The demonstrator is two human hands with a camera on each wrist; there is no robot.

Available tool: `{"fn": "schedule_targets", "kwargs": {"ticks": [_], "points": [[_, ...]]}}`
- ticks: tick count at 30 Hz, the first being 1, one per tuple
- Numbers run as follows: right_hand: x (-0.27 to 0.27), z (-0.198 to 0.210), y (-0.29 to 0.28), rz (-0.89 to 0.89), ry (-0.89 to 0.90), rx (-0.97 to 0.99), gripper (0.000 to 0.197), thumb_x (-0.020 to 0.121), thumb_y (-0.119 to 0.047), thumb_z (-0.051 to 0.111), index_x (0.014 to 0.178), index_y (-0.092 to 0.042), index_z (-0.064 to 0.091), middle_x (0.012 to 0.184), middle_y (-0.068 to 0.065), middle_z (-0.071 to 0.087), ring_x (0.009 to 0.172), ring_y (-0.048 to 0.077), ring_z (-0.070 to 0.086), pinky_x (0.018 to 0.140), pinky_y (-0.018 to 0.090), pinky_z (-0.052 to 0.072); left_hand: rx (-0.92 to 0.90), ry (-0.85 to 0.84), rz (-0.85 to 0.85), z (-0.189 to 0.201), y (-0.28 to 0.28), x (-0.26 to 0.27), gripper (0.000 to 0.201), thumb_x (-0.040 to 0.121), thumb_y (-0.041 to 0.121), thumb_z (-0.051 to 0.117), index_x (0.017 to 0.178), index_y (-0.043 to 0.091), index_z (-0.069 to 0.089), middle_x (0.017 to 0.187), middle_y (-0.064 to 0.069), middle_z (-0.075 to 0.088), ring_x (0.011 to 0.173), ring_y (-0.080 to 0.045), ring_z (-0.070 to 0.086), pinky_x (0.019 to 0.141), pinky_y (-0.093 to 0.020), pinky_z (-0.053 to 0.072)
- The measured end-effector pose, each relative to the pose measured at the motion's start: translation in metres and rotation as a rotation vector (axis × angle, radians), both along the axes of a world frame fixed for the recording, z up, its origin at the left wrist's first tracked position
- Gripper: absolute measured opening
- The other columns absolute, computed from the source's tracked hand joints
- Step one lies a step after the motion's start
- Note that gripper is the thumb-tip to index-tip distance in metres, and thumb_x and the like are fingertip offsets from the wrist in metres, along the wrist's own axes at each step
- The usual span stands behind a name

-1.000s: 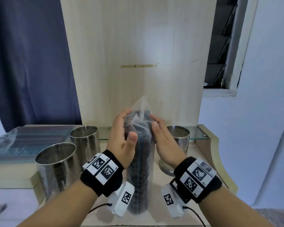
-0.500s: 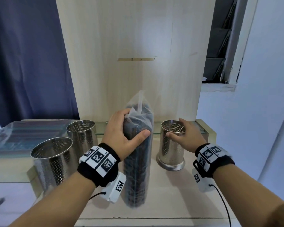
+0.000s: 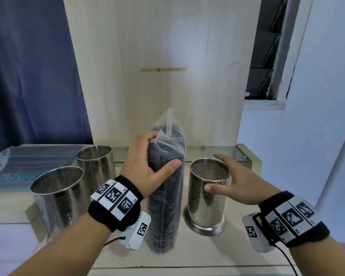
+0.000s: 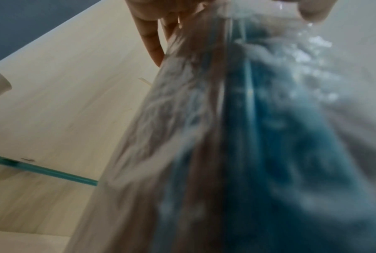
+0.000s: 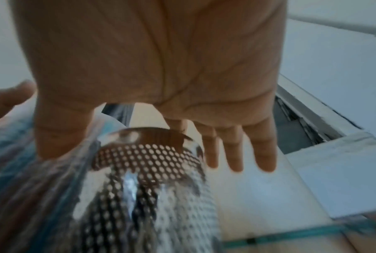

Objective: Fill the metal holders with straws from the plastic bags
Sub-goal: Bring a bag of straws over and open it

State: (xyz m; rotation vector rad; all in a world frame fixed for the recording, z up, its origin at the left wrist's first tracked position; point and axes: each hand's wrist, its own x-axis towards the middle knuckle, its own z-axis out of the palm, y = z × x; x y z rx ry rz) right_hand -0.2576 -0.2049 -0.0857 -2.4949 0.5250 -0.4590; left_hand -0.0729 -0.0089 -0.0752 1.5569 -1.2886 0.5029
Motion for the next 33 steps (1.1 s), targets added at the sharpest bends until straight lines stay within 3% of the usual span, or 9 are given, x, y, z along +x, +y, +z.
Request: {"fn": "schedule_targets", "kwargs": {"ticks": [5, 9, 12, 15, 18, 23, 27, 29, 33], "points": [[0.006, 0.037, 0.028, 0.091, -0.137, -0.048, 0.086, 0.071, -0.081, 0.058, 0.144, -0.041, 0.038, 0.148, -0.012, 0.036, 0.135, 0.001, 0.034, 0.105, 0.019, 0.027, -0.044, 0.067, -0.090, 0.009, 0.010, -0.002, 0.078, 0.077, 0.089, 0.016, 0.127, 0.034, 0.041, 0.124, 0.004, 0.056, 0.112, -0.009, 0.058, 0.091, -0.036, 0.051], [0.029, 0.064, 0.050, 0.154, -0.329, 0.058, 0.035, 0.091, -0.054, 0.053, 0.119, -0.034, 0.063, 0.123, -0.010, 0.059, 0.115, 0.001, 0.053, 0.095, 0.023, 0.044, -0.066, 0.239, -0.140, 0.038, 0.012, 0.000, 0.050, 0.090, 0.070, 0.034, 0.099, 0.028, 0.059, 0.090, 0.023, 0.067, 0.086, 0.006, 0.063, 0.071, -0.008, 0.046], [0.049, 0.075, 0.054, 0.191, -0.310, 0.093, 0.036, 0.102, -0.041, 0.043, 0.102, -0.020, 0.072, 0.101, -0.005, 0.069, 0.086, -0.003, 0.060, 0.081, 0.022, 0.045, 0.062, 0.361, -0.160, 0.054, 0.007, 0.014, 0.033, 0.084, 0.049, 0.066, 0.084, 0.016, 0.066, 0.074, 0.013, 0.069, 0.069, -0.001, 0.062, 0.067, -0.020, 0.047], [0.065, 0.080, 0.055, 0.192, -0.261, 0.065, 0.036, 0.103, -0.039, 0.044, 0.089, -0.021, 0.072, 0.086, -0.010, 0.064, 0.068, -0.009, 0.056, 0.073, 0.021, 0.041, 0.146, 0.402, -0.133, 0.058, 0.004, 0.023, 0.057, 0.062, 0.062, 0.060, 0.073, 0.006, 0.066, 0.067, 0.000, 0.063, 0.062, -0.009, 0.054, 0.065, -0.026, 0.044], [0.073, 0.082, 0.058, 0.181, -0.245, -0.034, 0.031, 0.101, -0.035, 0.052, 0.080, -0.019, 0.068, 0.069, -0.010, 0.061, 0.054, -0.007, 0.052, 0.062, 0.018, 0.036, 0.155, 0.455, -0.138, 0.063, 0.002, 0.026, 0.036, 0.063, 0.050, 0.066, 0.056, 0.015, 0.063, 0.060, 0.001, 0.056, 0.059, -0.010, 0.048, 0.063, -0.026, 0.041], [0.079, 0.085, 0.069, 0.160, -0.229, 0.031, 0.038, 0.100, -0.041, 0.053, 0.082, -0.012, 0.068, 0.055, -0.011, 0.060, 0.049, 0.000, 0.053, 0.060, 0.022, 0.045, 0.265, 0.478, -0.151, 0.069, 0.005, 0.024, 0.068, 0.061, 0.058, 0.072, 0.082, -0.006, 0.068, 0.083, -0.032, 0.067, 0.070, -0.020, 0.055, 0.073, -0.045, 0.053], [0.080, 0.091, 0.073, 0.131, -0.167, 0.053, 0.031, 0.100, -0.028, 0.053, 0.093, -0.001, 0.067, 0.066, 0.002, 0.065, 0.053, 0.012, 0.061, 0.053, 0.023, 0.051, 0.341, 0.432, -0.176, 0.076, 0.009, 0.015, 0.060, 0.061, 0.056, 0.072, 0.068, -0.003, 0.067, 0.060, -0.008, 0.059, 0.058, -0.014, 0.052, 0.059, -0.025, 0.040], [0.082, 0.091, 0.075, 0.107, -0.172, 0.102, 0.027, 0.098, -0.024, 0.057, 0.093, 0.000, 0.068, 0.067, 0.005, 0.066, 0.055, 0.016, 0.062, 0.052, 0.025, 0.051, 0.409, 0.372, -0.163, 0.079, 0.011, 0.010, 0.054, 0.058, 0.058, 0.070, 0.058, 0.005, 0.064, 0.055, -0.001, 0.055, 0.059, -0.014, 0.053, 0.061, -0.029, 0.044], [0.086, 0.092, 0.080, 0.071, -0.199, 0.104, 0.025, 0.091, -0.027, 0.065, 0.074, -0.010, 0.065, 0.062, 0.001, 0.063, 0.054, 0.013, 0.058, 0.055, 0.026, 0.049, 0.467, 0.304, -0.114, 0.081, 0.011, 0.000, 0.024, 0.060, 0.033, 0.063, 0.042, 0.019, 0.056, 0.050, 0.003, 0.053, 0.059, -0.012, 0.053, 0.066, -0.033, 0.046]]}}
